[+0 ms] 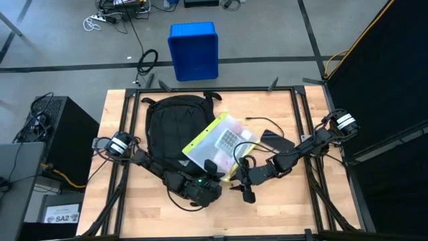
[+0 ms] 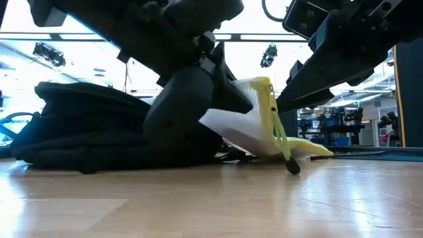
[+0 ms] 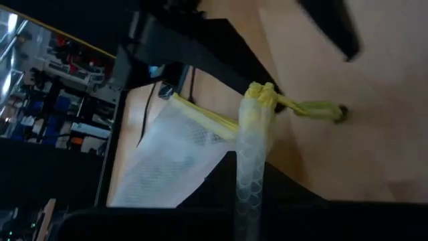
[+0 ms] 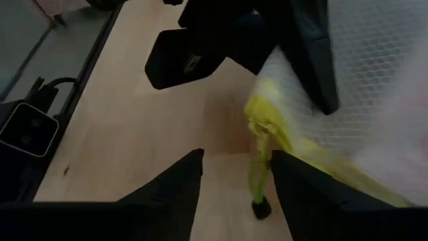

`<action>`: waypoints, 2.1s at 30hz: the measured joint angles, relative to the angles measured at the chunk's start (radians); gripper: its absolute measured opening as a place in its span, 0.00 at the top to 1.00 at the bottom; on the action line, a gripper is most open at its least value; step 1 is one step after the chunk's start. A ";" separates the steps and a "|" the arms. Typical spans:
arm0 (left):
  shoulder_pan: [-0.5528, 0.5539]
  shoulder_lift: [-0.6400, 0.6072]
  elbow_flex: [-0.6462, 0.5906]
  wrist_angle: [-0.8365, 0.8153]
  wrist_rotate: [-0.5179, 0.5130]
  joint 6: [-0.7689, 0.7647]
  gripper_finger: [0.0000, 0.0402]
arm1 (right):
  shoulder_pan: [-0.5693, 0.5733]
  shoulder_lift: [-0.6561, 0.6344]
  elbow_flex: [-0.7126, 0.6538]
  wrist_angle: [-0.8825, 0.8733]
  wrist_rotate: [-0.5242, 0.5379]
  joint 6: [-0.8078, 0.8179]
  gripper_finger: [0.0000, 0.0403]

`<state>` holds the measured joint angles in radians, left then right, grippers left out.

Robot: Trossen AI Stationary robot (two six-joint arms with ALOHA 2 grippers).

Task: Unpack backpack
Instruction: Open the white zip bag

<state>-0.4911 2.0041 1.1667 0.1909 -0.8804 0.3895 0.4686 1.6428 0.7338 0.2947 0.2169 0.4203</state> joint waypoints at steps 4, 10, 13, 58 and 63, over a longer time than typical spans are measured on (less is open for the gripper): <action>0.001 0.000 0.000 0.085 -0.044 0.002 1.00 | -0.009 0.000 0.000 0.000 0.013 -0.002 0.55; 0.002 -0.003 0.000 0.148 -0.049 0.003 1.00 | -0.020 0.000 0.000 0.001 0.099 -0.003 0.56; 0.002 -0.006 0.000 0.167 -0.051 0.003 1.00 | -0.024 0.000 0.000 0.000 0.124 -0.003 0.60; -0.295 -0.303 0.000 -0.757 -0.297 -0.749 1.00 | -0.036 -0.055 0.000 -0.392 0.177 0.117 1.00; -0.334 -0.320 0.000 -0.969 -0.305 -0.995 1.00 | -0.025 -0.132 0.000 -0.526 0.184 0.176 1.00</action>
<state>-0.8247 1.6844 1.1671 -0.7777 -1.1851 -0.6060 0.4431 1.5110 0.7338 -0.2316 0.4011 0.5960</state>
